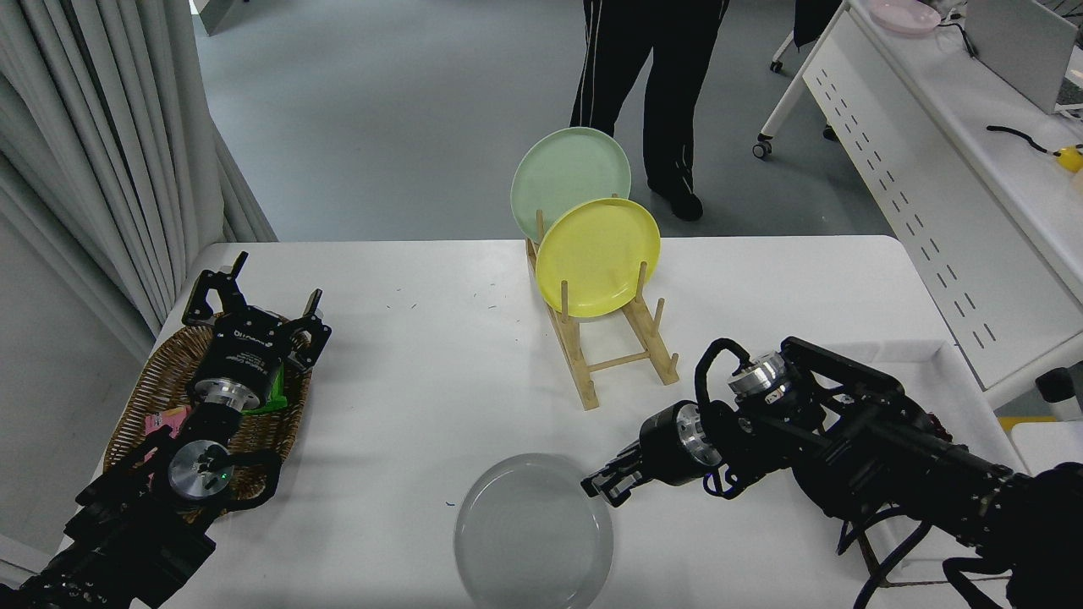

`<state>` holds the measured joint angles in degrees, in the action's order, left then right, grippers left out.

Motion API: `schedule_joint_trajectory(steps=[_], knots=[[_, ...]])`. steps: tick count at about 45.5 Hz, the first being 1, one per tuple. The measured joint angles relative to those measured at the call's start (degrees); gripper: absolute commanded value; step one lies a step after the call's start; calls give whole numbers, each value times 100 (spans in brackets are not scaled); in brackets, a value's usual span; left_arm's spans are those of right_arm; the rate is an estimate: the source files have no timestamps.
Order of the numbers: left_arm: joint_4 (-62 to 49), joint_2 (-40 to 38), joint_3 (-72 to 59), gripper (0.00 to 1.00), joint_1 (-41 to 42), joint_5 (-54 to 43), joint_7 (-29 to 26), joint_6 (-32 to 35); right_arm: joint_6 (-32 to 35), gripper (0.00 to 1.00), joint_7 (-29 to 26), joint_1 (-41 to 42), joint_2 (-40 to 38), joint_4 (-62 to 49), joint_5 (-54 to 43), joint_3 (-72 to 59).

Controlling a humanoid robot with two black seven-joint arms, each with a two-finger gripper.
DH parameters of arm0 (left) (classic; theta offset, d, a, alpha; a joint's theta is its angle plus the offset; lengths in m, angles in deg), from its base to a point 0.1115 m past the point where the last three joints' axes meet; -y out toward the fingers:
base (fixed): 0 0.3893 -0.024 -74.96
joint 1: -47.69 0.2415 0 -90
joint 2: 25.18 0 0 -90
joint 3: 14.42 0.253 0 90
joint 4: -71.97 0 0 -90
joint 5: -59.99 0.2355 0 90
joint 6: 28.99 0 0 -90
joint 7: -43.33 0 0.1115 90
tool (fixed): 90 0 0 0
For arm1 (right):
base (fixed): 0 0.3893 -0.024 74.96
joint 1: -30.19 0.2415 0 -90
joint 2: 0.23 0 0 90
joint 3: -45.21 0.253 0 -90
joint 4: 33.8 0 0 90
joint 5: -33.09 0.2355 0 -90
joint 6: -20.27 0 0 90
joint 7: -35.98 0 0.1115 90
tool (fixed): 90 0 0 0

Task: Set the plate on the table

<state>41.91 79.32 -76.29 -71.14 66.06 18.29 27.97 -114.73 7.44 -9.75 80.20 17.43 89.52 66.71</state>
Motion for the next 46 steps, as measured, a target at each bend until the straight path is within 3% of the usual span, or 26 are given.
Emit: schedule_joint_trajectory(steps=[46], knots=[[0, 0, 0, 100, 0, 0, 0, 0, 0, 0, -45, 11, 111, -403, -150, 37]])
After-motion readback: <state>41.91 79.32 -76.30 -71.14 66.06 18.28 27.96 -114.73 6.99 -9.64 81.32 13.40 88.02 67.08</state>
